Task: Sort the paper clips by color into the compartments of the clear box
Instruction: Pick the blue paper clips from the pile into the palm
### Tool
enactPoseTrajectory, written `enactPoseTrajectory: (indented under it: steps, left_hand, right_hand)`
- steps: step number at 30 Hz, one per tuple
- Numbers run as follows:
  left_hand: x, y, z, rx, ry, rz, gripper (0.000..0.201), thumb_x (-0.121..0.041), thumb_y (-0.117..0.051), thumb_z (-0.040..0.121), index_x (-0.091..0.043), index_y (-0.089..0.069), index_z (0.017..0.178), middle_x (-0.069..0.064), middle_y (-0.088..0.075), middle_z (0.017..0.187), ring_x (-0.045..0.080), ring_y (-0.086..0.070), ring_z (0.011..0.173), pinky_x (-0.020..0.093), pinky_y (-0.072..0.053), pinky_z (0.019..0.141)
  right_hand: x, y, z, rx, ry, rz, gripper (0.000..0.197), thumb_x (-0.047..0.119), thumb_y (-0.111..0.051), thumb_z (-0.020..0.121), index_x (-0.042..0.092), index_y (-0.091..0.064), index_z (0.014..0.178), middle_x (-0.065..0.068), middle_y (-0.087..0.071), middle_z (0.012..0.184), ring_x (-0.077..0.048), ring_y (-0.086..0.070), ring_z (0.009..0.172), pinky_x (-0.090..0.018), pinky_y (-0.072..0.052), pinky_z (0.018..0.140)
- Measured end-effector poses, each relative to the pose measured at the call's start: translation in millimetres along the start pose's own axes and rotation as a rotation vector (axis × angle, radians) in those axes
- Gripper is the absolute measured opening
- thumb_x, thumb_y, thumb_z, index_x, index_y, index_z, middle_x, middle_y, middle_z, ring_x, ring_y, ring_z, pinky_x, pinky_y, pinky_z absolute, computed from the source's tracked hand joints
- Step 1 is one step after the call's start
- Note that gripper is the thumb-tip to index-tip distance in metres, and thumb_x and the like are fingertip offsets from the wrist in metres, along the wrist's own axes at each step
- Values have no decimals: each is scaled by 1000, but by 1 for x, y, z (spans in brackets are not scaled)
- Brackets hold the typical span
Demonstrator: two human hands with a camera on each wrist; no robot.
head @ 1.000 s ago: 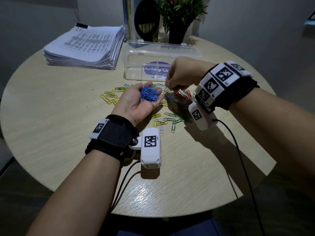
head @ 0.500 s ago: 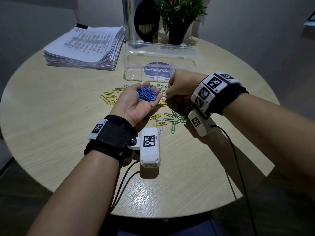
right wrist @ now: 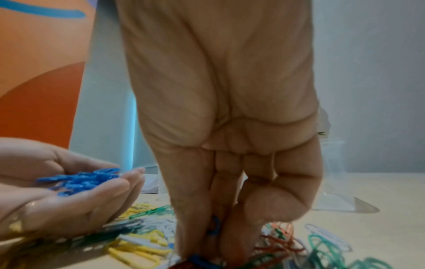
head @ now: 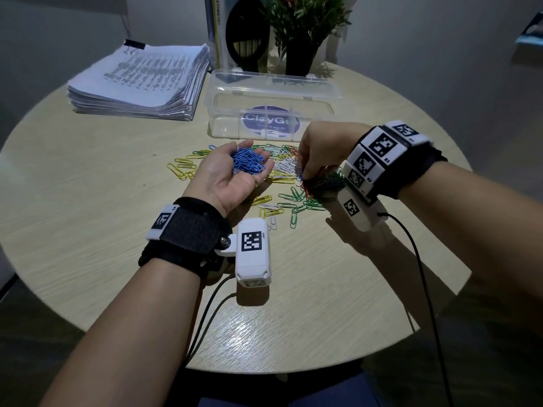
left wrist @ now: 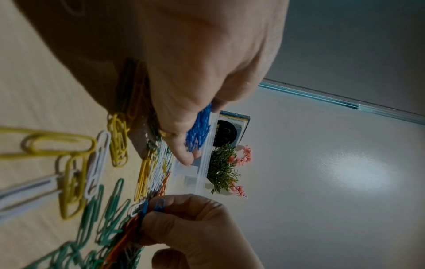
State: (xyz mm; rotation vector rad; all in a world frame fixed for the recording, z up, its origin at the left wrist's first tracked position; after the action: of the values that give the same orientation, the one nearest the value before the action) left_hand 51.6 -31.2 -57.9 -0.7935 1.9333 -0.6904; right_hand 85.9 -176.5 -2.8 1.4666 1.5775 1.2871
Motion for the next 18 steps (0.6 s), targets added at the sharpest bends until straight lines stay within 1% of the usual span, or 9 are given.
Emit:
enactPoseTrajectory:
  steps: [3, 5, 8, 9, 10, 12, 14, 16, 18]
  left_hand:
    - [0, 1, 0, -1, -5, 7, 31, -15, -29, 103, -2, -54, 91, 20, -53, 97, 28, -55, 88, 43, -44, 90]
    - [1, 1, 0, -4, -6, 12, 31, -16, -29, 103, -2, -54, 92, 20, -54, 98, 28, -55, 89, 43, -44, 89]
    - [0, 1, 1, -7, -5, 16, 31, -16, -29, 103, -2, -55, 92, 21, -54, 99, 28, -54, 97, 43, -44, 89]
    - [0, 1, 1, -7, -6, 17, 31, -16, -29, 103, -2, -55, 92, 21, -54, 99, 28, -55, 96, 44, -44, 90]
    - [-1, 1, 1, -7, -8, 18, 31, -16, -29, 103, -2, -54, 92, 21, -54, 98, 28, -55, 94, 44, -43, 90]
    - [0, 1, 1, -8, -10, 25, 32, -17, -29, 103, -2, -55, 92, 20, -54, 97, 27, -56, 90, 44, -44, 90]
    - [1, 1, 1, -9, -10, 33, 31, -16, -29, 103, -2, -55, 93, 20, -54, 95, 27, -56, 90, 44, -45, 88]
    - [2, 1, 1, -10, -10, 24, 30, -15, -30, 102, -1, -55, 94, 20, -54, 95, 26, -56, 88, 44, -46, 85]
    - [2, 0, 1, -7, -5, -3, 28, -14, -31, 101, 0, -54, 94, 20, -54, 94, 24, -55, 80, 43, -48, 84]
  right_hand:
    - [3, -2, 1, -1, 23, -64, 19, 17, -77, 76, 15, -77, 95, 5, -67, 75, -2, -53, 57, -22, -47, 56]
    - [4, -4, 3, 24, 27, -123, 18, 20, -77, 77, 17, -77, 94, 7, -66, 77, -2, -52, 58, -21, -42, 55]
    - [5, -3, 4, 33, 10, -153, 20, 25, -75, 79, 15, -74, 96, 4, -65, 78, -12, -56, 67, -22, -42, 55]
    - [6, -1, 4, 21, 5, -150, 20, 27, -74, 80, 13, -72, 95, 3, -63, 76, -14, -55, 68, -23, -42, 55]
    - [6, 1, 4, -1, 5, -132, 19, 27, -72, 82, 12, -70, 93, 4, -61, 72, -14, -54, 66, -24, -41, 54]
    - [9, 8, 3, -68, 12, -11, 10, 20, -69, 85, 12, -68, 91, 4, -58, 69, -10, -53, 62, -21, -44, 53]
    - [14, 15, 2, -117, 39, 189, 5, 14, -66, 87, 9, -68, 89, -1, -63, 73, -13, -61, 67, -22, -49, 57]
    - [25, 21, -1, -134, 96, 343, 4, 11, -66, 87, 7, -67, 87, -5, -67, 75, -13, -64, 65, -21, -52, 55]
    - [39, 25, -2, -139, 166, 393, 7, 8, -68, 85, 5, -70, 91, -6, -68, 76, -12, -64, 63, -19, -55, 56]
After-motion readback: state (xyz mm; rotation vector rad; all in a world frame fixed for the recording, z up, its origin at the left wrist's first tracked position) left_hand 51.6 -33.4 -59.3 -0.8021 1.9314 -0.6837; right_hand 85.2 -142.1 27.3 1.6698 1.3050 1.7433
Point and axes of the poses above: each hand's wrist, its own z-axis towards the middle knuckle, its own y-axis out of the back of the hand, x = y × z, the point moved 4 cm from there along z, towards the middle knuckle
